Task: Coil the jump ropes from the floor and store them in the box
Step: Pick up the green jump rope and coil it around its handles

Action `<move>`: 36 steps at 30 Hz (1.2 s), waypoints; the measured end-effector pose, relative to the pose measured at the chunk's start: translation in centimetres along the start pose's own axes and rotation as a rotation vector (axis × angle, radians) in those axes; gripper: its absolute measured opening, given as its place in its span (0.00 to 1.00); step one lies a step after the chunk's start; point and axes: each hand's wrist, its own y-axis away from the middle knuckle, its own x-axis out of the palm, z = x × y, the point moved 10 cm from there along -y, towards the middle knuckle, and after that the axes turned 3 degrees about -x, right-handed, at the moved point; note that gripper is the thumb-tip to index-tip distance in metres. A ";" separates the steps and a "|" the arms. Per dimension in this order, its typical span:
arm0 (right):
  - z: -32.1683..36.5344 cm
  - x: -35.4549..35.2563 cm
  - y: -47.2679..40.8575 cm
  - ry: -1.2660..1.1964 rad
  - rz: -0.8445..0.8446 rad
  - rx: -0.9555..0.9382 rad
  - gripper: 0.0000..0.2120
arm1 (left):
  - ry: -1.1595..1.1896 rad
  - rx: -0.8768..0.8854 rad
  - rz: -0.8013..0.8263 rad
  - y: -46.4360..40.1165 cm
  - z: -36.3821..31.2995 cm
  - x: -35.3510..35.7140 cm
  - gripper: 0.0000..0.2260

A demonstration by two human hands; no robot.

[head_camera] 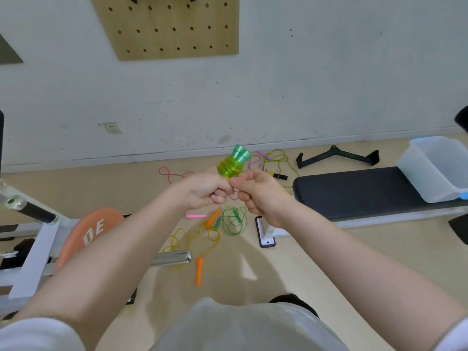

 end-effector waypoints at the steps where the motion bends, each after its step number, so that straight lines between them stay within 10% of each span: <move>1: -0.6 0.1 -0.1 -0.054 0.056 0.039 0.07 | -0.003 0.003 0.039 0.2 0.0 0.3 0.17; 11: -1.1 0.8 0.6 -0.188 0.366 0.115 0.10 | 0.329 -0.179 0.384 3.6 1.1 5.1 0.16; 16: -0.4 0.0 0.2 -0.222 0.320 0.165 0.13 | -0.003 -0.150 0.380 3.8 0.9 3.8 0.33; 21: -1.4 2.3 1.9 -0.415 0.573 0.314 0.13 | -0.481 0.366 -0.022 3.9 -4.5 -1.1 0.47; 26: -2.5 6.3 5.3 -0.367 1.068 0.368 0.17 | -1.173 0.842 0.117 6.7 -6.0 5.0 0.44; 30: -5.6 5.1 4.8 -0.126 0.992 0.500 0.23 | -1.193 0.980 0.212 8.5 -5.9 7.9 0.38; 36: -7.5 2.5 2.5 -0.164 0.604 0.591 0.23 | -1.142 0.622 0.159 5.8 -2.4 5.6 0.28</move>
